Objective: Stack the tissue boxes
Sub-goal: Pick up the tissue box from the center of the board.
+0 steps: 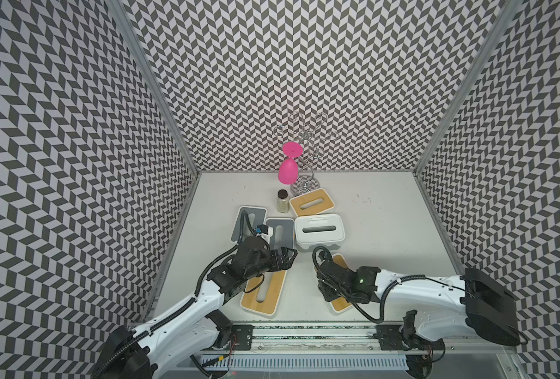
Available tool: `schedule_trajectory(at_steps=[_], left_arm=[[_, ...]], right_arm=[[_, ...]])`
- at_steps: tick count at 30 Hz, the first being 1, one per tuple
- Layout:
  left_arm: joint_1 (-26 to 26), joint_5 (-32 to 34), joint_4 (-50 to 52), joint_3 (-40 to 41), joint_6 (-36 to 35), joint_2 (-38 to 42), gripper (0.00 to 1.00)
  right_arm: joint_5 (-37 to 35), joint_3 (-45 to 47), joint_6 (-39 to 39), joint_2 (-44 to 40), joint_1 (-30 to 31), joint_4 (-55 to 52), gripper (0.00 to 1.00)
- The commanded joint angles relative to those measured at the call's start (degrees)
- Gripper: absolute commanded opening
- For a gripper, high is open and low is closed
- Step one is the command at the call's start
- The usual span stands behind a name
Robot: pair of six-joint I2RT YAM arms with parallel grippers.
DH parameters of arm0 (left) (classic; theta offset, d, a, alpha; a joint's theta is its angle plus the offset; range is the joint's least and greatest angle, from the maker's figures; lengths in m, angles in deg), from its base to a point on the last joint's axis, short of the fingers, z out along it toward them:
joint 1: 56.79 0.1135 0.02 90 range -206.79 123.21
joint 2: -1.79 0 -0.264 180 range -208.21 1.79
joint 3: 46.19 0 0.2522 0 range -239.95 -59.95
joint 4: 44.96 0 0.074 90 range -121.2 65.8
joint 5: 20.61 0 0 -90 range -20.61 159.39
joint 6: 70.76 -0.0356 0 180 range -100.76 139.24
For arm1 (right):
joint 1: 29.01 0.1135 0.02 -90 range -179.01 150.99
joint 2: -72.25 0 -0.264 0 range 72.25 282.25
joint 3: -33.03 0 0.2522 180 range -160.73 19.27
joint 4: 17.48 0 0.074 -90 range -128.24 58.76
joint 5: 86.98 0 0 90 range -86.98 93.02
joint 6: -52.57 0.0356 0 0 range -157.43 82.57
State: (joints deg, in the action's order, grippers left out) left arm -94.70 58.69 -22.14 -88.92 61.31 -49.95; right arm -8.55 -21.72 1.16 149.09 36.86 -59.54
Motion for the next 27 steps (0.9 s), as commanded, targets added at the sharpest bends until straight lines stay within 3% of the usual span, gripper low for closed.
schedule_trajectory(at_steps=[1,13,27], left_arm=[[-0.16,-4.15,-1.74,-2.91,0.30,-0.06,1.00],[-2.25,-17.87,-10.62,-7.05,2.19,-6.44,1.00],[-6.46,-22.27,-14.79,-13.00,1.45,-17.61,1.00]], right_arm=[[-3.43,1.07,0.11,-5.86,0.12,0.69,0.40],[-7.20,-1.09,-4.29,-15.71,0.10,0.88,0.42],[-6.24,-0.84,-10.31,-24.08,0.03,7.61,0.44]])
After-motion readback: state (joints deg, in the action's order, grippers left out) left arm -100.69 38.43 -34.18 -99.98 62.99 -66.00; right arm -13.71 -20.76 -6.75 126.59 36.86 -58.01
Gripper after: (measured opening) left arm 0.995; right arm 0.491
